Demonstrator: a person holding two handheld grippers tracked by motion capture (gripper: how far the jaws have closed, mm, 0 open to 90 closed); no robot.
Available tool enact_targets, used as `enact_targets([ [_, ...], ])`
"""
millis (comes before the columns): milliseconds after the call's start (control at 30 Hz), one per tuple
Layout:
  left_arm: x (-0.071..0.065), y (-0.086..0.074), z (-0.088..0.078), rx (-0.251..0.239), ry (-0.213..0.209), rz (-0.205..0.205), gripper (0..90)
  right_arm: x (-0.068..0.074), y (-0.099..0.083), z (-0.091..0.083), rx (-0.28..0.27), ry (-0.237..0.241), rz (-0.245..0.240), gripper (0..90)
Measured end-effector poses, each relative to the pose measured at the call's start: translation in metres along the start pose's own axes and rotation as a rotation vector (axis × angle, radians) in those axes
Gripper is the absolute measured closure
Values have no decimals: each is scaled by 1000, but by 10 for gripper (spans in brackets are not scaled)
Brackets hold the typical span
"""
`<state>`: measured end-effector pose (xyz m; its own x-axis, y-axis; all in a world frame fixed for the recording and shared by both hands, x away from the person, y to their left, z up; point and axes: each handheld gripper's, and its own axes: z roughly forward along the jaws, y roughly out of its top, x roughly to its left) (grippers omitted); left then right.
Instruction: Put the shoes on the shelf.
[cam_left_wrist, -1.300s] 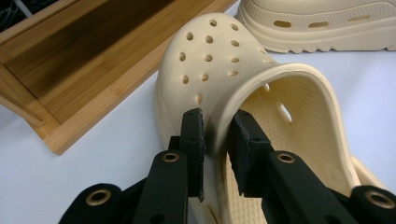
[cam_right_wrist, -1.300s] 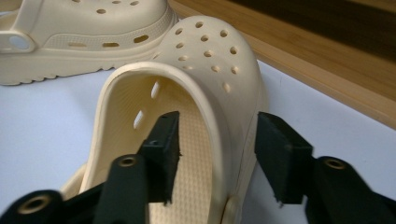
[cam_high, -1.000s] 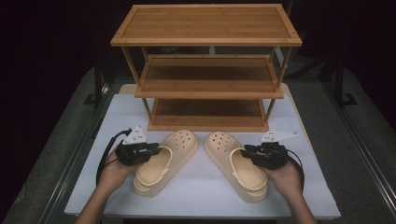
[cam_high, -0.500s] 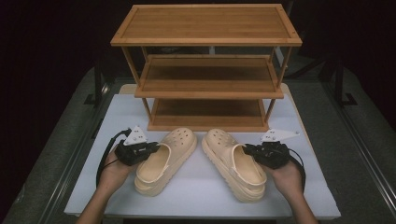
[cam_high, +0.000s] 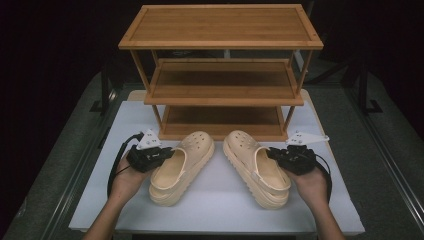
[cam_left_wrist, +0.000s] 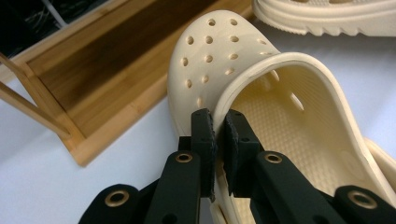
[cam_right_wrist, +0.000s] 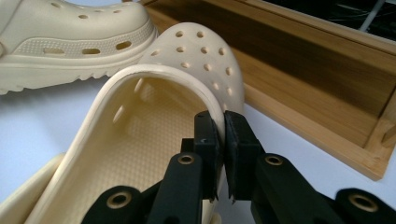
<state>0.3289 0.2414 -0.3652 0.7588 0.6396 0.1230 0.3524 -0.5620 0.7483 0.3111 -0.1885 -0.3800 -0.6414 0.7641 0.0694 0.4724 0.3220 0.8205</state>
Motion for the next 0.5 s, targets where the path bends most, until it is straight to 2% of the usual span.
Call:
enact_targets([
  [133, 3, 8, 6, -2, 9, 4, 835, -7, 4, 3, -8, -19, 6, 839],
  [300, 9, 16, 15, -4, 16, -15, 835, -15, 11, 10, -19, -47, 14, 839],
  [500, 18, 26, 27, -4, 24, -15, 835, -23, 24, 20, -33, -73, 17, 839],
])
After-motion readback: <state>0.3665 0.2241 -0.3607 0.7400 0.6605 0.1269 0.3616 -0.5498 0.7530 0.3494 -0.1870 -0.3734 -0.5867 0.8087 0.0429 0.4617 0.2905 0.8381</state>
